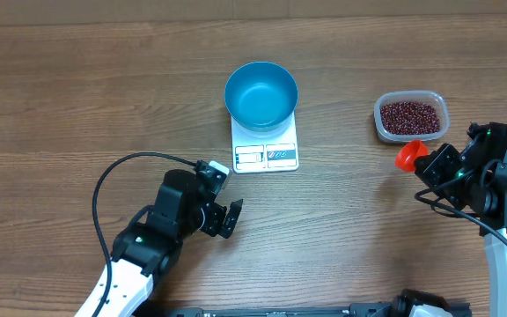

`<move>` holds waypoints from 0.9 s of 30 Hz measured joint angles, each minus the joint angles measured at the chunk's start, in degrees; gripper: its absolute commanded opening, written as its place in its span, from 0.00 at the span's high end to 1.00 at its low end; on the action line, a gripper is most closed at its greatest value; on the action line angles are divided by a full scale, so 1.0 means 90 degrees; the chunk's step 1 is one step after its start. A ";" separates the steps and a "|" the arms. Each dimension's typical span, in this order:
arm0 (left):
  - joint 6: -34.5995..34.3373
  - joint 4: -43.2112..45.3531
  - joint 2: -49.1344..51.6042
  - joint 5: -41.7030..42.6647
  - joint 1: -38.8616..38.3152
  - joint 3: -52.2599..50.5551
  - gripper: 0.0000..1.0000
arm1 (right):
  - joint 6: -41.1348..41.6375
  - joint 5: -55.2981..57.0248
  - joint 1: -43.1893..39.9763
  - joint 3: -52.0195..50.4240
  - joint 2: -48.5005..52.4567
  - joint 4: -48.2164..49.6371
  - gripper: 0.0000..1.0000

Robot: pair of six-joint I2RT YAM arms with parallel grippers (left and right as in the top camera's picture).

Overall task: Scoop item into bowl and weigh 150g on scale
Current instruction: 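Withdraw the left gripper from the scale toward the front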

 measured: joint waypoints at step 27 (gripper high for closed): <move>0.0367 0.1336 0.0136 0.0002 -0.0160 -0.0034 0.00 | -0.0022 0.0002 0.0000 0.0000 0.0000 -0.0112 0.96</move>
